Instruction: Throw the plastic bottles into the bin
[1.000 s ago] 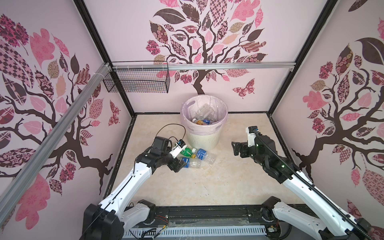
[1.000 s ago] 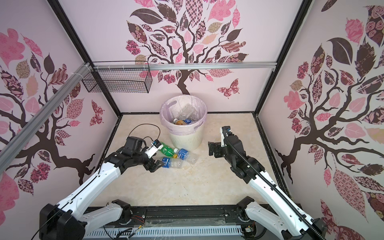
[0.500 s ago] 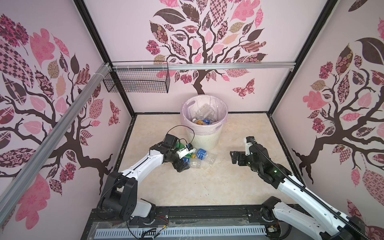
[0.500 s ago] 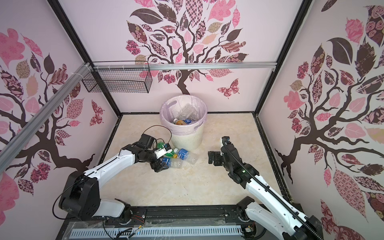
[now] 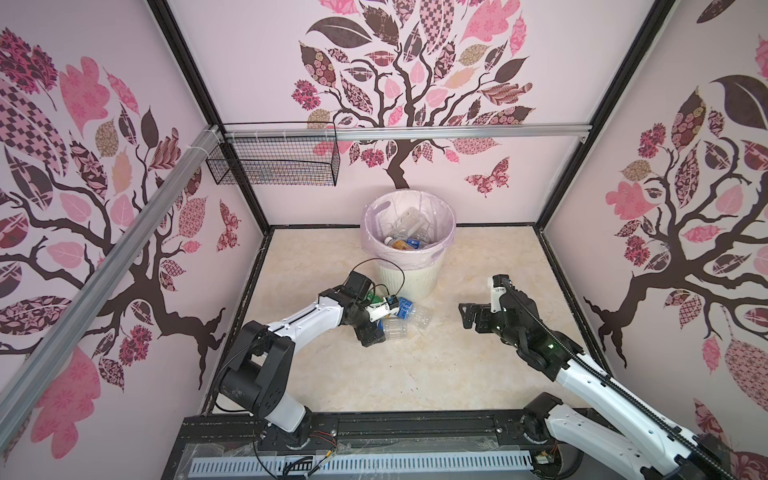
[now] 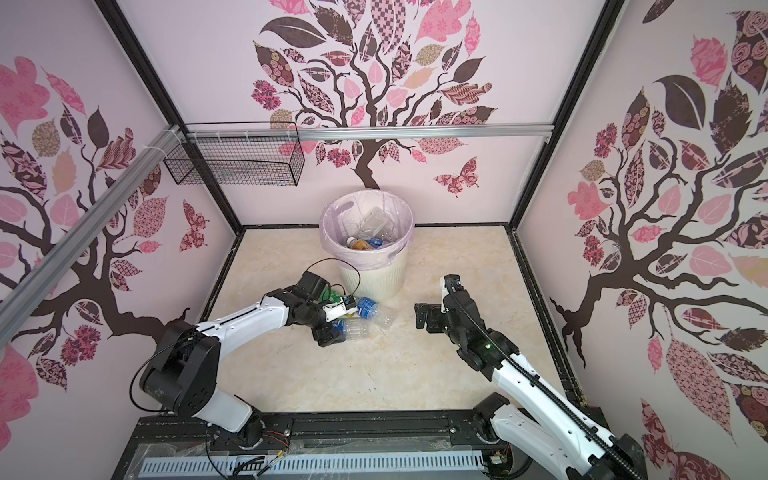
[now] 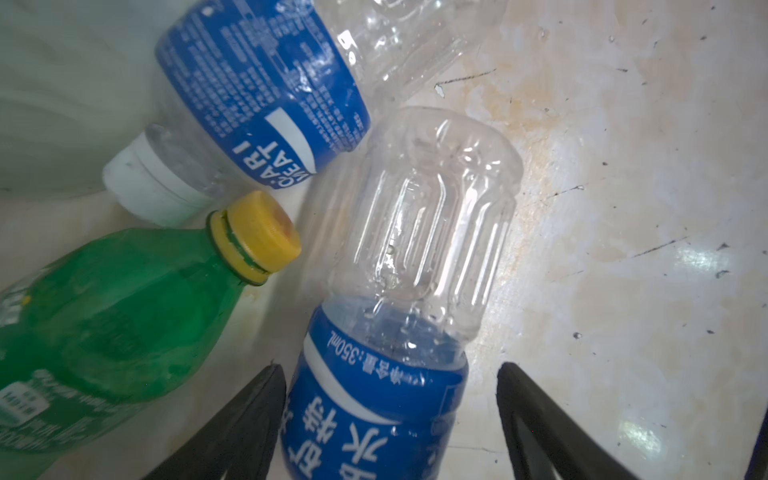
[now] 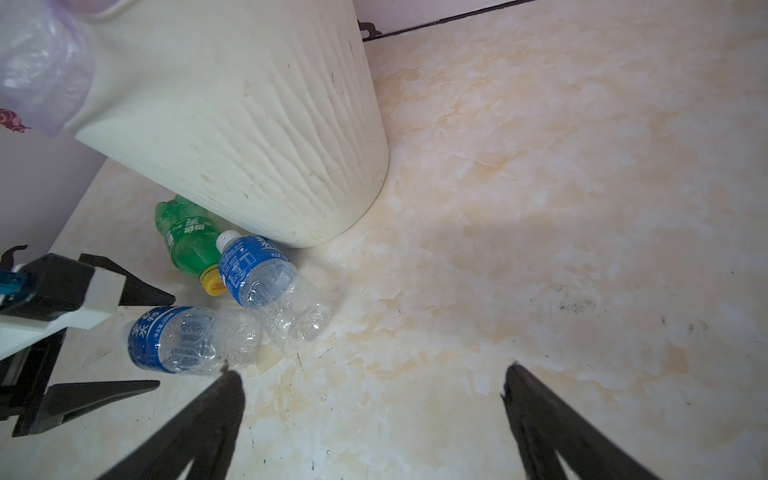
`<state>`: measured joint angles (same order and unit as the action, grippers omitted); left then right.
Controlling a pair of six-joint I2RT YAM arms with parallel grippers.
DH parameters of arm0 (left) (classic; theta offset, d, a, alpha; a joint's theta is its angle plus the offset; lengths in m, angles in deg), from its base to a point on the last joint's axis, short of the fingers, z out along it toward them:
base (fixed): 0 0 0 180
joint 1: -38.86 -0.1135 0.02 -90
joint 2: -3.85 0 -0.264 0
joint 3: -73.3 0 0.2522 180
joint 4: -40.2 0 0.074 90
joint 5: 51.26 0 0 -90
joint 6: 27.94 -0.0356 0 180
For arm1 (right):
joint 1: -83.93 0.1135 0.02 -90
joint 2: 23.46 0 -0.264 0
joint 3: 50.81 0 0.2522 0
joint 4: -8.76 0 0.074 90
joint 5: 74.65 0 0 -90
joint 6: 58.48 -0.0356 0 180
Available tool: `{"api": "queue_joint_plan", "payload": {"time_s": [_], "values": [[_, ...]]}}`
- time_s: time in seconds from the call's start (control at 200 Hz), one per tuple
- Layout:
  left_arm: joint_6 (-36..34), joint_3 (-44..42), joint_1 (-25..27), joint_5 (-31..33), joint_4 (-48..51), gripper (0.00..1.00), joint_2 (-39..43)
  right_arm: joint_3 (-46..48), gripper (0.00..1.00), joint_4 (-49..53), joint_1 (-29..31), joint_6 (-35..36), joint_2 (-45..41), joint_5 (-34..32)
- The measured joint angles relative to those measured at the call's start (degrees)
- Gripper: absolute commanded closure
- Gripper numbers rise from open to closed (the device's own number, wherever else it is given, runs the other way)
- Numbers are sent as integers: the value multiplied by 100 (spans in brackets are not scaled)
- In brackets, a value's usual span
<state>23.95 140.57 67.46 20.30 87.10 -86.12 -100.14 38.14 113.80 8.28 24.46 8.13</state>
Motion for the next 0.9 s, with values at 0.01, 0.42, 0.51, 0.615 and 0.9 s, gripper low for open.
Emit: {"api": "queue_joint_plan", "payload": {"time_s": [0.01,0.42,0.51,0.615,0.9], "values": [[-4,0,26,20,2,17,-9,4,0,0,0,0,-7,0],[-66,0,507,387,83,24,-256,162,0,-48,0,-103,-109,-2],[-46,0,599,474,120,32,-363,162,0,-48,0,-107,-109,-2],[-20,0,732,564,146,41,-402,162,1,-52,0,-118,-107,-2],[282,-131,866,649,160,46,238,190,0,-57,0,-133,-142,-4]]}}
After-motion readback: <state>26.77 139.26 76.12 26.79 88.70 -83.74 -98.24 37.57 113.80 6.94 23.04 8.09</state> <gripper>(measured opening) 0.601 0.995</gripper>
